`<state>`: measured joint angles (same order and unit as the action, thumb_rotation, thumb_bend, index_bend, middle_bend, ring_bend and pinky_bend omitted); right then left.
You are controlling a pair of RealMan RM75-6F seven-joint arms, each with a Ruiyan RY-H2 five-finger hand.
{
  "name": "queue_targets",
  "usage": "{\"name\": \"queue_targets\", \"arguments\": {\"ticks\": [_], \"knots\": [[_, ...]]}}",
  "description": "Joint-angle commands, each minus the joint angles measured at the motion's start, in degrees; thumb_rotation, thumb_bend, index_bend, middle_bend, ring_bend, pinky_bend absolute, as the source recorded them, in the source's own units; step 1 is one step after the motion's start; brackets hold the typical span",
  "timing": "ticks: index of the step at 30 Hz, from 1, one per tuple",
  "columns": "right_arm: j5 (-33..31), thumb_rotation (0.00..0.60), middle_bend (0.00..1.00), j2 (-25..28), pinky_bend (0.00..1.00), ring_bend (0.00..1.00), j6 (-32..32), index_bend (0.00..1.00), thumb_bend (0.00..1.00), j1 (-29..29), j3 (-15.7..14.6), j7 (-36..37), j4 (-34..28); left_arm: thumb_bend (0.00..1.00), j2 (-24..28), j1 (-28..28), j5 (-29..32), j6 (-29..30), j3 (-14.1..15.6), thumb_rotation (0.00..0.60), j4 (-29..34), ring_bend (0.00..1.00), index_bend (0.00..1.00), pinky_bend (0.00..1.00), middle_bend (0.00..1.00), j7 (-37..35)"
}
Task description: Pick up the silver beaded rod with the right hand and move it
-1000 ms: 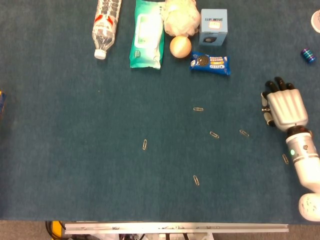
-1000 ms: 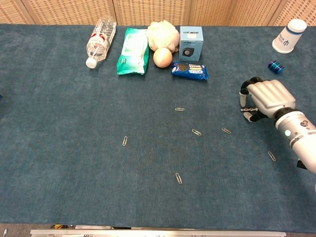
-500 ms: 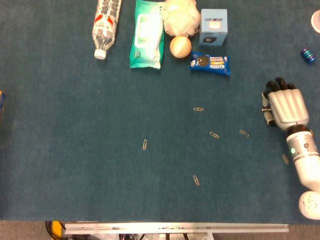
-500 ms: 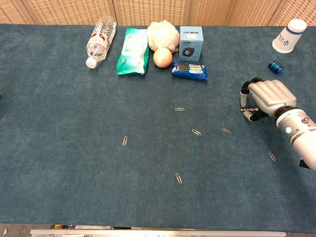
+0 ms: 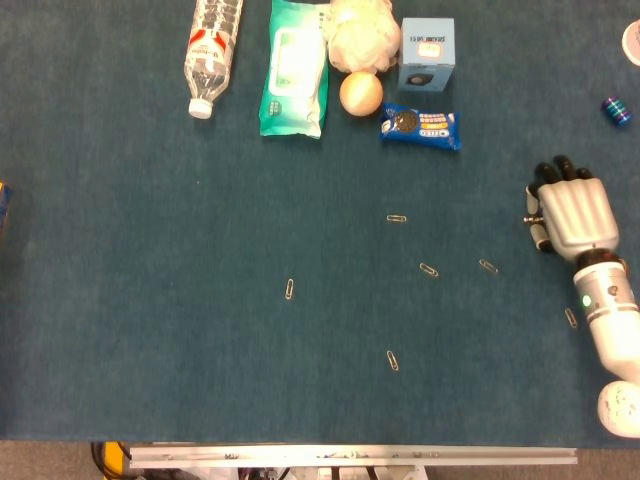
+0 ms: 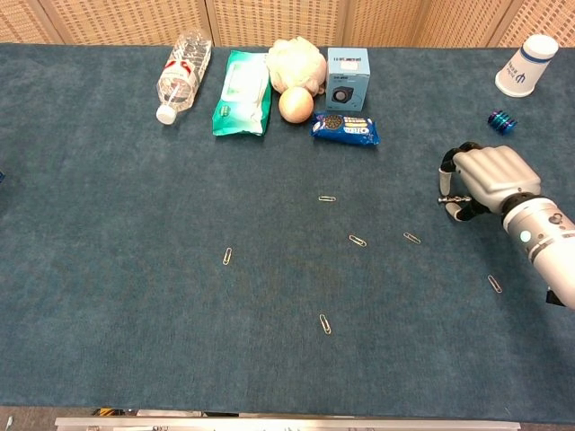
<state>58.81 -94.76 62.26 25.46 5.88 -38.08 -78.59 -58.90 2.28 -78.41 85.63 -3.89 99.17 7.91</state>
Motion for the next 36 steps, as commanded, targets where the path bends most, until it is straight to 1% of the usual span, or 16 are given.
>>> {"name": "queue_targets", "arguments": {"ticks": [1, 15, 27, 36], "knots": [[-0.1, 0.600, 0.24, -0.1, 0.27, 0.12, 0.0, 0.52, 0.29, 0.1, -0.1, -0.1, 0.1, 0.42, 0.0, 0.0, 0.0, 0.0, 0.0, 0.600, 0.0, 0.25, 0.35, 0.41, 0.35, 0.0], [-0.9, 0.600, 0.24, -0.5, 0.27, 0.12, -0.1, 0.52, 0.29, 0.6, -0.4, -0.4, 0.7, 0.42, 0.1, 0.0, -0.1, 0.0, 0.0, 0.600, 0.1, 0.25, 0.35, 0.41, 0.35, 0.0], [-0.8, 0.600, 0.24, -0.6, 0.27, 0.12, 0.0, 0.56, 0.30, 0.9, -0.7, 0.1, 1.1, 0.42, 0.1, 0.0, 0.0, 0.0, 0.0, 0.600, 0.0, 0.25, 0.35, 0.41, 0.35, -0.1], [-0.7, 0.600, 0.24, -0.5, 0.27, 0.12, -0.2, 0.57, 0.32, 1.1, -0.9, 0.4, 1.1, 0.42, 0.1, 0.0, 0.0, 0.0, 0.0, 0.600, 0.0, 0.25, 0.35, 0.41, 0.35, -0.1]]}}
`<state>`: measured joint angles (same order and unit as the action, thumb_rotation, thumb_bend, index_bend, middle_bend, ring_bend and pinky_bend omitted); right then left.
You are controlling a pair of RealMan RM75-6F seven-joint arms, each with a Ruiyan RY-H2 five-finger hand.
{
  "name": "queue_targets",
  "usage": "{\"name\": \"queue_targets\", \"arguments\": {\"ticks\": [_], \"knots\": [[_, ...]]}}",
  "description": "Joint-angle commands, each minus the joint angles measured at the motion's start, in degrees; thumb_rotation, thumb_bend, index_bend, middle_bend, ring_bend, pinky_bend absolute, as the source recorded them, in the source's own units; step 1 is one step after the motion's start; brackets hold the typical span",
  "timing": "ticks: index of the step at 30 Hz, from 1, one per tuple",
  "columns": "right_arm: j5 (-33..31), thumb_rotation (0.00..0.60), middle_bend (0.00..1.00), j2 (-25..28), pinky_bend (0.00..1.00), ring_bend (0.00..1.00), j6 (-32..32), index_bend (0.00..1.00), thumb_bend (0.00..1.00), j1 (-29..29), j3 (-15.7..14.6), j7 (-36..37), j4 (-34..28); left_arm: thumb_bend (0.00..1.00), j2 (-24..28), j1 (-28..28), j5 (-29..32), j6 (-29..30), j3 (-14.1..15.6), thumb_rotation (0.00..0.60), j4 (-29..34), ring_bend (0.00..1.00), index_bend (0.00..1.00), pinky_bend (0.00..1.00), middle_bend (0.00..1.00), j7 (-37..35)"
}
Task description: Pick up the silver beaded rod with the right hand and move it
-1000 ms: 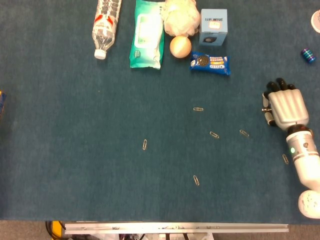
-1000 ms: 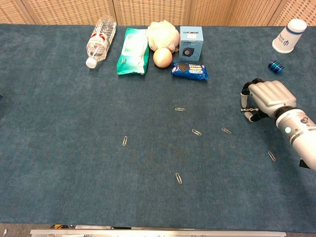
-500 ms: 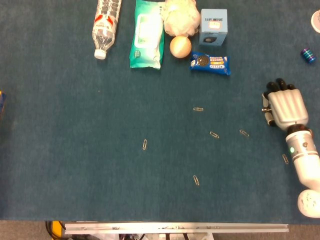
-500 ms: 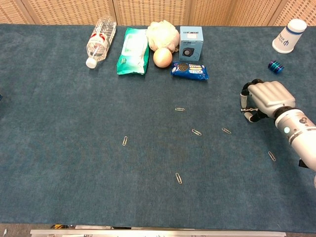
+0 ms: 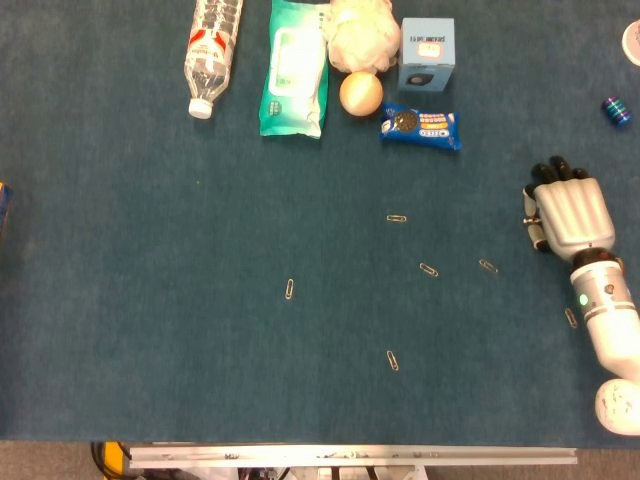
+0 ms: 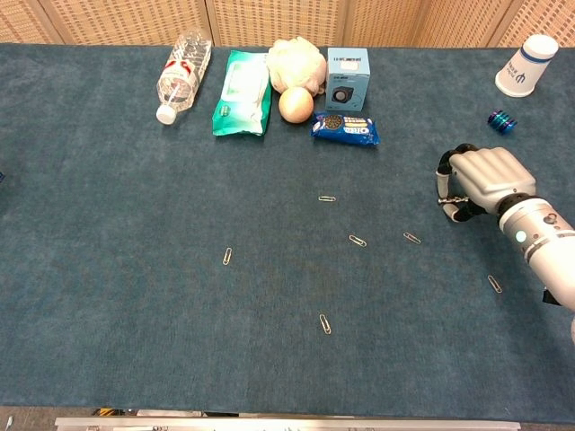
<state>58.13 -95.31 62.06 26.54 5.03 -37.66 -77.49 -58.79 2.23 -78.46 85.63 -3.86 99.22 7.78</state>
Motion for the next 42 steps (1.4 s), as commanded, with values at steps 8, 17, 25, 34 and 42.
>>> {"name": "queue_targets", "arguments": {"ticks": [8, 17, 25, 34, 42], "knots": [[0.3, 0.600, 0.24, 0.4, 0.27, 0.12, 0.0, 0.57, 0.35, 0.0, -0.3, 0.5, -0.6, 0.42, 0.0, 0.0, 0.0, 0.0, 0.0, 0.600, -0.1, 0.25, 0.35, 0.41, 0.35, 0.0], [3.5, 0.600, 0.24, 3.0, 0.27, 0.12, 2.7, 0.57, 0.35, -1.4, -1.3, 2.7, -4.2, 0.42, -0.1, 0.1, 0.3, -0.1, -0.1, 0.600, -0.1, 0.25, 0.35, 0.41, 0.35, 0.1], [7.5, 0.600, 0.24, 5.9, 0.27, 0.12, 5.4, 0.57, 0.35, -3.0, -2.5, 5.2, -8.1, 0.42, -0.2, 0.2, 0.4, -0.2, -0.2, 0.600, -0.2, 0.25, 0.35, 0.41, 0.35, 0.4], [11.4, 0.600, 0.24, 8.2, 0.27, 0.12, 6.6, 0.57, 0.35, -4.7, -4.2, 8.6, -10.4, 0.42, -0.2, 0.2, 0.7, -0.3, -0.3, 0.600, -0.3, 0.25, 0.35, 0.41, 0.35, 0.4], [15.6, 0.600, 0.24, 10.6, 0.27, 0.12, 6.1, 0.57, 0.35, -5.6, -6.0, 14.0, -12.2, 0.42, -0.2, 0.2, 1.1, -0.4, -0.4, 0.600, -0.3, 0.25, 0.35, 0.41, 0.35, 0.4]]}}
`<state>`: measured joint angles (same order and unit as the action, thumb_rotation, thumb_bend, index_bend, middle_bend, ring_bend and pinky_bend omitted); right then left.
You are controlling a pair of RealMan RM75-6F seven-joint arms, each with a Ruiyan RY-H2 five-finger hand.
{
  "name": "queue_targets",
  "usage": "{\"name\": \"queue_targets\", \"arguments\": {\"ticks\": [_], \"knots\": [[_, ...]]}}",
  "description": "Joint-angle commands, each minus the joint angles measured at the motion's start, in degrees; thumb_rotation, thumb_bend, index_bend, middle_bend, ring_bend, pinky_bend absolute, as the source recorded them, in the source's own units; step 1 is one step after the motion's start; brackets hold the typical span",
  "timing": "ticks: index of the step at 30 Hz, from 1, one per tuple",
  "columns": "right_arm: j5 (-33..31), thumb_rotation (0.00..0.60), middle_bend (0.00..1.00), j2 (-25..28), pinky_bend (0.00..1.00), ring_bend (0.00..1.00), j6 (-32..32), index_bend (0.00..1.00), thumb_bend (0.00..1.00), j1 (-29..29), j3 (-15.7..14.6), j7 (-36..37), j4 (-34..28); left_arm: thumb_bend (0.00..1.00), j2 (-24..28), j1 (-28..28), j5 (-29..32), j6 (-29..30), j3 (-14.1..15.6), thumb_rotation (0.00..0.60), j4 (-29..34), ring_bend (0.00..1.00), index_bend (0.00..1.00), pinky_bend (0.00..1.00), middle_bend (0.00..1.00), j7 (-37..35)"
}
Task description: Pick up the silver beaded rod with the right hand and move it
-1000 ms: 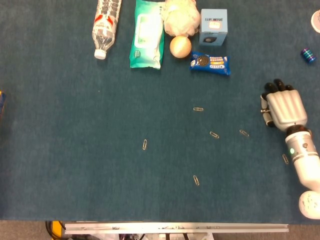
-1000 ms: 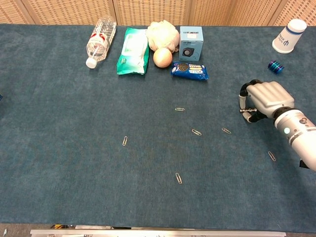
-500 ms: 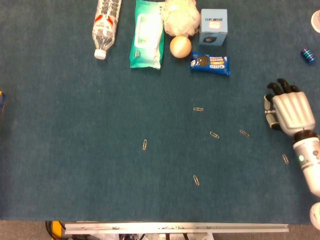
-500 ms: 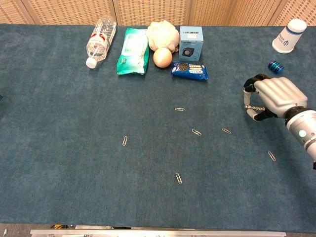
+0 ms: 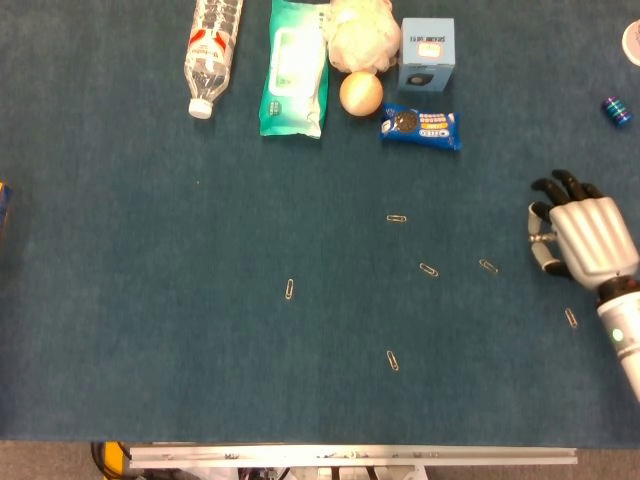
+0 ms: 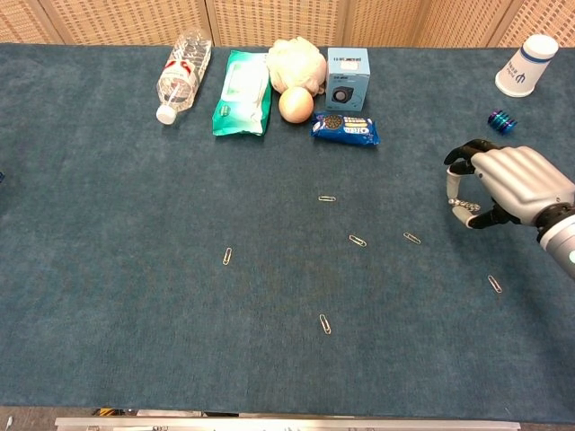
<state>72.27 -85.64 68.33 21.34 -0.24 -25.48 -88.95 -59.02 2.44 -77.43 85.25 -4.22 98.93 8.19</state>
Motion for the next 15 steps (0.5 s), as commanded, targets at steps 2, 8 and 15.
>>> {"name": "queue_targets", "arguments": {"ticks": [2, 8, 15], "knots": [[3.0, 0.600, 0.24, 1.8, 0.27, 0.12, -0.2, 0.57, 0.35, -0.7, -1.3, 3.7, -1.3, 0.42, 0.0, 0.0, 0.2, 0.0, -0.1, 0.600, 0.0, 0.25, 0.35, 0.41, 0.35, -0.1], [7.2, 0.600, 0.24, 4.1, 0.27, 0.12, -0.4, 0.57, 0.35, -1.4, -3.3, 8.5, -2.8, 0.42, 0.0, 0.0, 0.3, 0.0, -0.2, 0.600, 0.0, 0.25, 0.35, 0.41, 0.35, -0.1], [11.3, 0.600, 0.24, 6.2, 0.27, 0.12, -0.2, 0.57, 0.35, -2.4, -5.5, 12.4, -3.5, 0.42, 0.1, -0.1, 0.8, 0.2, -0.4, 0.600, 0.1, 0.25, 0.35, 0.41, 0.35, -0.1]]}}
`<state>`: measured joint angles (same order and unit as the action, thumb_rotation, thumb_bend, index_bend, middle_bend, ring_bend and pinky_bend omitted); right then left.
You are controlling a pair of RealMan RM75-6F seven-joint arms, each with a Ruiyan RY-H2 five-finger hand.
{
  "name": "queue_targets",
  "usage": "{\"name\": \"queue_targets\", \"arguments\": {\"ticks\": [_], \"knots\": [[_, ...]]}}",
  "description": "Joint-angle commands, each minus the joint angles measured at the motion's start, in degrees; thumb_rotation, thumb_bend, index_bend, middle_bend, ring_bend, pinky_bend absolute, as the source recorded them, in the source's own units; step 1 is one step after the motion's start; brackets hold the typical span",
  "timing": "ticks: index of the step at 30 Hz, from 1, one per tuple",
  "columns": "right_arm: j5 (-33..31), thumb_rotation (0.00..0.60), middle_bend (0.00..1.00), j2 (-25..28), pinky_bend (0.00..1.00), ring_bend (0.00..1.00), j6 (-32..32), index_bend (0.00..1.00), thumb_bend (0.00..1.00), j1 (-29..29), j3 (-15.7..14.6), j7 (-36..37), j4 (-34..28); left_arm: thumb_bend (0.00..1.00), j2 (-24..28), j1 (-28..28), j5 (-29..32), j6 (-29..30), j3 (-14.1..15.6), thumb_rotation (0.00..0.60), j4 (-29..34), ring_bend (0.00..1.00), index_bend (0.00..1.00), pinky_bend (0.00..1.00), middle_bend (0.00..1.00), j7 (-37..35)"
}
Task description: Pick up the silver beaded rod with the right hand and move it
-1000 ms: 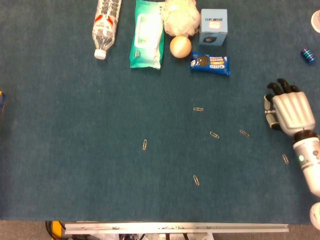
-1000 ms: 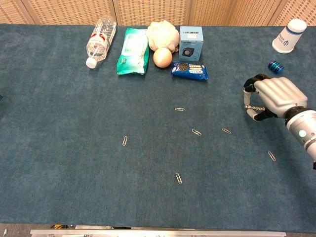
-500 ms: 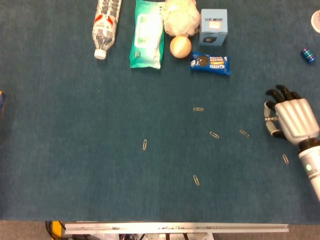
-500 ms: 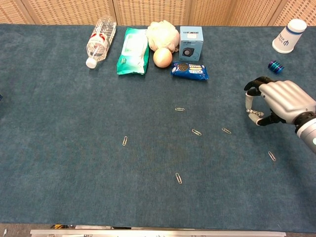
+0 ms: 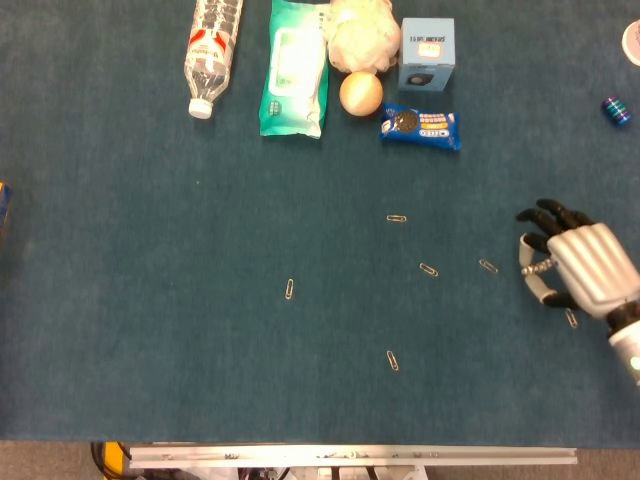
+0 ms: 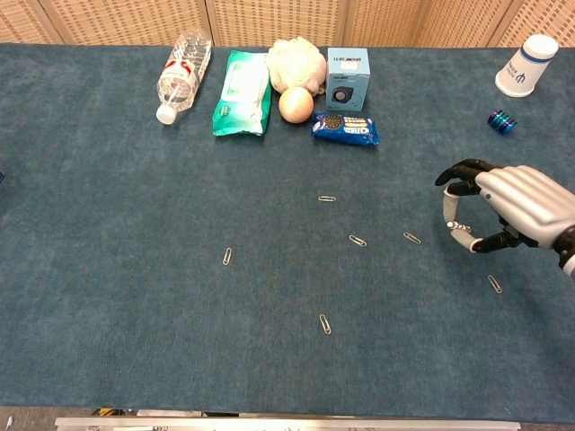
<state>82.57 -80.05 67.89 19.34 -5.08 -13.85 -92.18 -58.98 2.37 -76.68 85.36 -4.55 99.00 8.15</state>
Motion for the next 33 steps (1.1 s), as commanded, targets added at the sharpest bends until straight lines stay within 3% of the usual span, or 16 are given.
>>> {"name": "queue_targets", "arguments": {"ticks": [1, 33], "knots": [[1.7, 0.600, 0.24, 0.9, 0.27, 0.12, 0.3, 0.57, 0.35, -0.6, -1.0, 1.4, -0.4, 0.42, 0.1, 0.0, 0.2, 0.1, -0.1, 0.600, 0.0, 0.25, 0.35, 0.41, 0.35, -0.1], [14.3, 0.600, 0.24, 11.0, 0.25, 0.12, -1.7, 0.57, 0.35, -0.4, -7.7, 22.2, 0.7, 0.42, 0.0, 0.2, 1.1, -0.4, -0.4, 0.600, -0.1, 0.25, 0.35, 0.41, 0.35, 0.4]]}}
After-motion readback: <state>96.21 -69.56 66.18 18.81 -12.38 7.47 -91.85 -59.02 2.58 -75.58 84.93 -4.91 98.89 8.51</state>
